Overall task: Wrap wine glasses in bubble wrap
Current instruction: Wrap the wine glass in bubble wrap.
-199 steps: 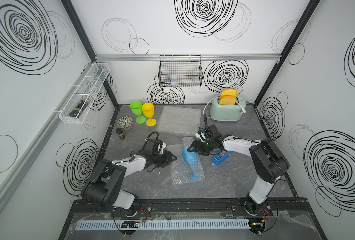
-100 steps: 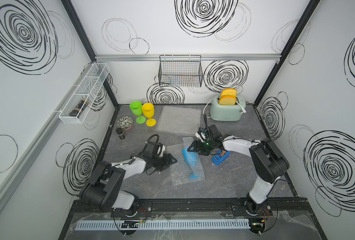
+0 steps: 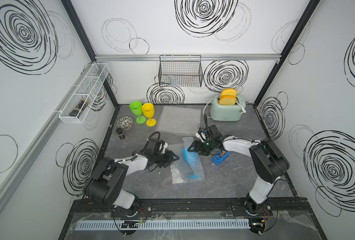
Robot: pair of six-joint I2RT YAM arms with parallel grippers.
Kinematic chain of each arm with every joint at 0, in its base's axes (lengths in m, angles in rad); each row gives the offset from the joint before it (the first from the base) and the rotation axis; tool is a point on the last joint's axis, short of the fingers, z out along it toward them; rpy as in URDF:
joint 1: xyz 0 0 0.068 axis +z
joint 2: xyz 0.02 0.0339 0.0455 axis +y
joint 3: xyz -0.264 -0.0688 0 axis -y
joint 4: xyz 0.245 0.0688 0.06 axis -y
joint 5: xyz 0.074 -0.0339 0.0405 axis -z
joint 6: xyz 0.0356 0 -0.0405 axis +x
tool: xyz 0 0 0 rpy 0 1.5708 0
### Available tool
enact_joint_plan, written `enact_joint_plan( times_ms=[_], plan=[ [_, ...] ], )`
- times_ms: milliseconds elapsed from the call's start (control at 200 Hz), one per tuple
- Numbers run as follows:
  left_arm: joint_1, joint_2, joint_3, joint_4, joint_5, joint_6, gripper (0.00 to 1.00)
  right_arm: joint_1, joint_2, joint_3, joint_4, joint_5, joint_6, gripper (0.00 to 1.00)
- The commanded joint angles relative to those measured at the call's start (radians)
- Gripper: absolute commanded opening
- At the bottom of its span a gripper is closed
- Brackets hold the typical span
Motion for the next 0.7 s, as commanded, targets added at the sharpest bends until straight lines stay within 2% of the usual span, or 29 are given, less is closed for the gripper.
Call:
enact_joint_plan(
  times_ms=[0, 260, 510, 525, 695],
  plan=[
    [0.017, -0.018, 0.011, 0.020, 0.011, -0.025, 0.42, 0.003, 0.013, -0.030, -0.021, 0.049, 0.023, 0.76],
    [0.018, -0.010, 0.047, 0.004, 0.032, -0.009, 0.16, 0.018, 0.014, -0.039, 0.002, 0.048, 0.046, 0.74],
    [-0.013, -0.038, 0.083, 0.004, 0.043, 0.015, 0.05, 0.018, -0.001, -0.062, 0.023, 0.059, 0.072, 0.70],
    [-0.016, -0.036, 0.086, 0.007, 0.045, 0.017, 0.00, 0.017, 0.000, -0.062, 0.024, 0.061, 0.075, 0.70],
    [-0.041, 0.015, 0.167, 0.009, 0.080, 0.031, 0.00, 0.039, -0.006, -0.076, 0.049, 0.078, 0.109, 0.69]
  ],
)
